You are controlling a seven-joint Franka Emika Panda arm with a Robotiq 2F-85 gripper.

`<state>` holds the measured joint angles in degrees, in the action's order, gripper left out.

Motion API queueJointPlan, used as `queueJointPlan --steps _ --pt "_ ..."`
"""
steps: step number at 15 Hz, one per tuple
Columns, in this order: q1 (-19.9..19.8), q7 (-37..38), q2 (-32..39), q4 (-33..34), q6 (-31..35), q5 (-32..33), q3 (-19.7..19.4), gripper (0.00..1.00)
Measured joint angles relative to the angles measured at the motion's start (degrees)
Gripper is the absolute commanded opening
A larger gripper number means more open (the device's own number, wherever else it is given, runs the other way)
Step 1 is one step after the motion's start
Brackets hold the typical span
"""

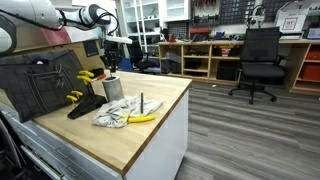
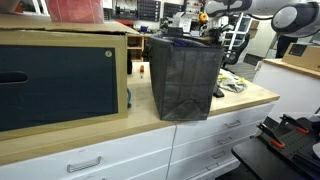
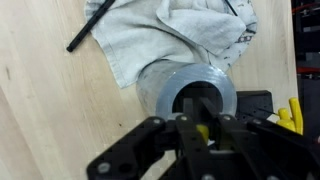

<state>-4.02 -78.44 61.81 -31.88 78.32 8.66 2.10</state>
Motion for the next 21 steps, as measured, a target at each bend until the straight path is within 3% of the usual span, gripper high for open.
queueJointPlan --steps 2,9,10,21 --pt "0.05 1.66 0.00 0.21 0.00 0.06 -0.69 0.44" --pt "1.31 6.69 0.00 0.88 -0.03 0.63 -3.07 0.96" --pt "1.64 7.00 0.00 0.91 -0.06 0.84 -3.32 0.99" --pt "5.58 8.30 -0.01 1.18 -1.65 2.50 -3.72 1.00"
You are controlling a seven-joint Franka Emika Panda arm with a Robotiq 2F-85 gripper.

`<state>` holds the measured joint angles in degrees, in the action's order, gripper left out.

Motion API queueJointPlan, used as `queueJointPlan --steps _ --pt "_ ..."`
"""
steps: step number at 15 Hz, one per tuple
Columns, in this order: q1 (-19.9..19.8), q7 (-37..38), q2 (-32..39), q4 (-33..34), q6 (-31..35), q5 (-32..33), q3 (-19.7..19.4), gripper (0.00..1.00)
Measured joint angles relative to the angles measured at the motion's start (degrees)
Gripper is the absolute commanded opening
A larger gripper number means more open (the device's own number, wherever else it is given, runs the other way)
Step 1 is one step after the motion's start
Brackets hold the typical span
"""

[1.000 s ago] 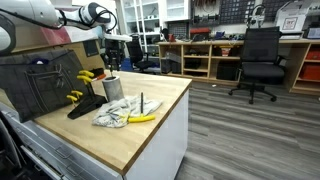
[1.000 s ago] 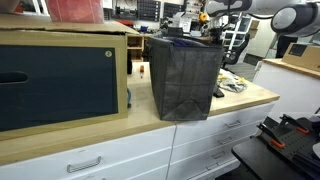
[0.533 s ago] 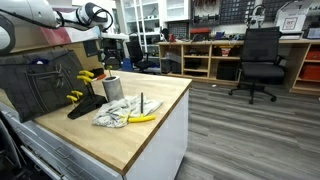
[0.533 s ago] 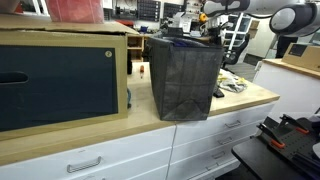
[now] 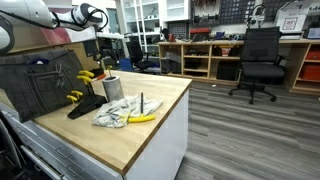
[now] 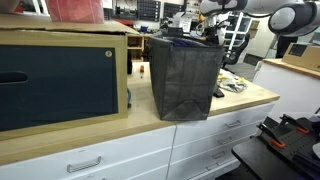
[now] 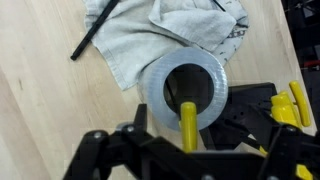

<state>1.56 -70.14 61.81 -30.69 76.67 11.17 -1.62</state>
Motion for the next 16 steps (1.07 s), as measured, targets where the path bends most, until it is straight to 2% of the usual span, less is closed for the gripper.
queueJointPlan --steps 2,4,9,10,11,12,13,14,15,16 --pt "0.41 0.00 0.00 0.00 -0.12 0.02 -0.33 1.00" --pt "0.74 0.00 0.00 0.00 -0.20 0.02 -0.75 0.74" --pt "1.44 0.10 0.02 0.00 -0.22 0.04 -1.80 0.35" --pt "1.61 0.38 0.02 0.00 -0.22 0.04 -1.99 0.77" --pt "1.80 0.74 0.02 0.00 -0.22 0.04 -2.10 0.73" --pt "2.02 0.95 0.02 0.00 -0.22 0.04 -2.22 0.73" --pt "2.29 1.14 0.02 0.00 -0.22 0.04 -2.34 0.79" --pt "2.60 1.53 0.02 0.00 -0.22 0.04 -2.49 0.35" --pt "2.90 1.96 0.02 0.00 -0.22 0.04 -2.61 0.39" --pt "3.18 2.20 0.02 0.00 -0.21 0.04 -2.75 0.38"
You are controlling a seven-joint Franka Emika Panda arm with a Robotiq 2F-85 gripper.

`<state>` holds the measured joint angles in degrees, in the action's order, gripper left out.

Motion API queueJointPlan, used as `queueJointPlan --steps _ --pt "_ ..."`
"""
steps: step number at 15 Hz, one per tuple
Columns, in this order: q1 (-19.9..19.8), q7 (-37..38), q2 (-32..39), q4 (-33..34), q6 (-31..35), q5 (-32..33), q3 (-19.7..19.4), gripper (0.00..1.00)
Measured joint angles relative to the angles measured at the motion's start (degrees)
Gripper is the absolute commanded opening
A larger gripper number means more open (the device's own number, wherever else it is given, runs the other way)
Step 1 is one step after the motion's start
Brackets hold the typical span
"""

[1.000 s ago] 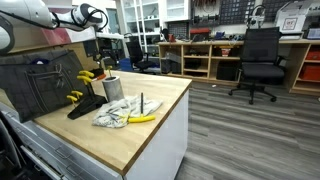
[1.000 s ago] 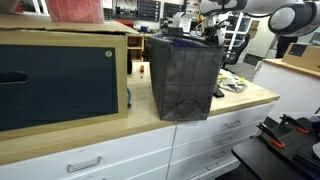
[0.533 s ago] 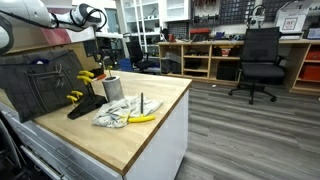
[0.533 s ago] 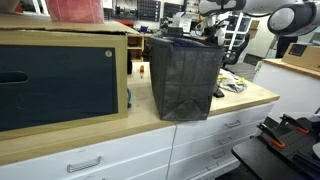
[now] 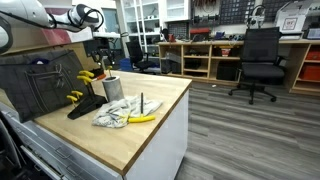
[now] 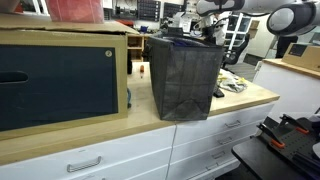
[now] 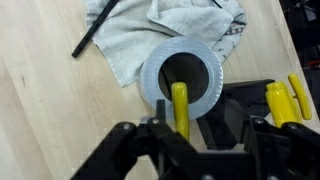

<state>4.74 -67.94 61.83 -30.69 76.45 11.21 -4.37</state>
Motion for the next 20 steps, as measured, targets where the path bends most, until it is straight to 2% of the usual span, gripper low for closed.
queueJointPlan --steps 4,5,15,20 --pt "0.54 1.02 0.05 0.00 0.00 0.05 -0.69 0.07" --pt "0.50 1.02 0.08 0.00 0.00 0.05 -1.03 0.01" --pt "-0.67 2.61 -0.26 0.36 0.00 -0.30 -2.14 0.04" --pt "-3.02 4.89 -3.53 0.95 -0.67 -2.84 -2.08 0.04"
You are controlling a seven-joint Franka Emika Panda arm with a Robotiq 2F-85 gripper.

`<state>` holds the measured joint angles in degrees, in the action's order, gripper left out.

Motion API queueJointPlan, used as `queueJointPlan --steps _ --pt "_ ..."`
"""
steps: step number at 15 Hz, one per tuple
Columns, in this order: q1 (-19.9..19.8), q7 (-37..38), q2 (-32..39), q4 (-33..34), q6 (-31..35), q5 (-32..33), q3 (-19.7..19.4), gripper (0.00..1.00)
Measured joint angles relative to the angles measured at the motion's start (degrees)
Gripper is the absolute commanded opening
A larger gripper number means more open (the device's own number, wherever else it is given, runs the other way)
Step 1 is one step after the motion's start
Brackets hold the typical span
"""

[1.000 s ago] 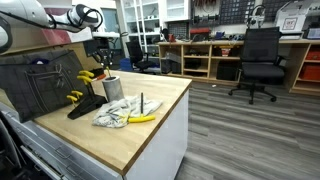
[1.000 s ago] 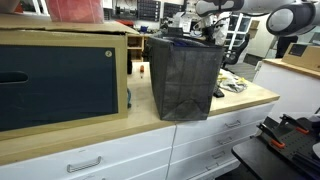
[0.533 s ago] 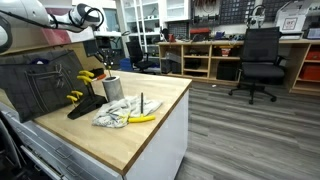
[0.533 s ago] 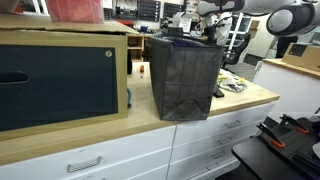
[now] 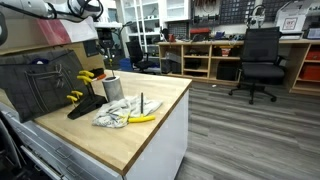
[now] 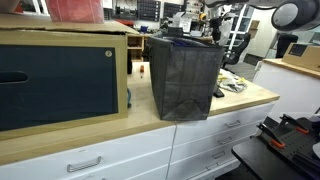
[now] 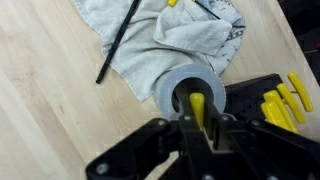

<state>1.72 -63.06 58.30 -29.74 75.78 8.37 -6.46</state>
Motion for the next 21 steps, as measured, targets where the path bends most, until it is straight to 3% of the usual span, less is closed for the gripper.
queueJointPlan --steps 6,11,17,21 --pt "-1.37 4.61 -4.60 -0.04 -5.59 -0.86 -0.08 0.04" --pt "0.67 14.77 -4.96 -0.81 -7.82 -0.58 -0.12 0.04" --pt "2.02 25.06 -5.14 -2.57 -7.91 -0.16 -0.24 0.04" --pt "1.96 27.42 -5.53 -3.24 -7.90 -0.41 -0.19 0.04"
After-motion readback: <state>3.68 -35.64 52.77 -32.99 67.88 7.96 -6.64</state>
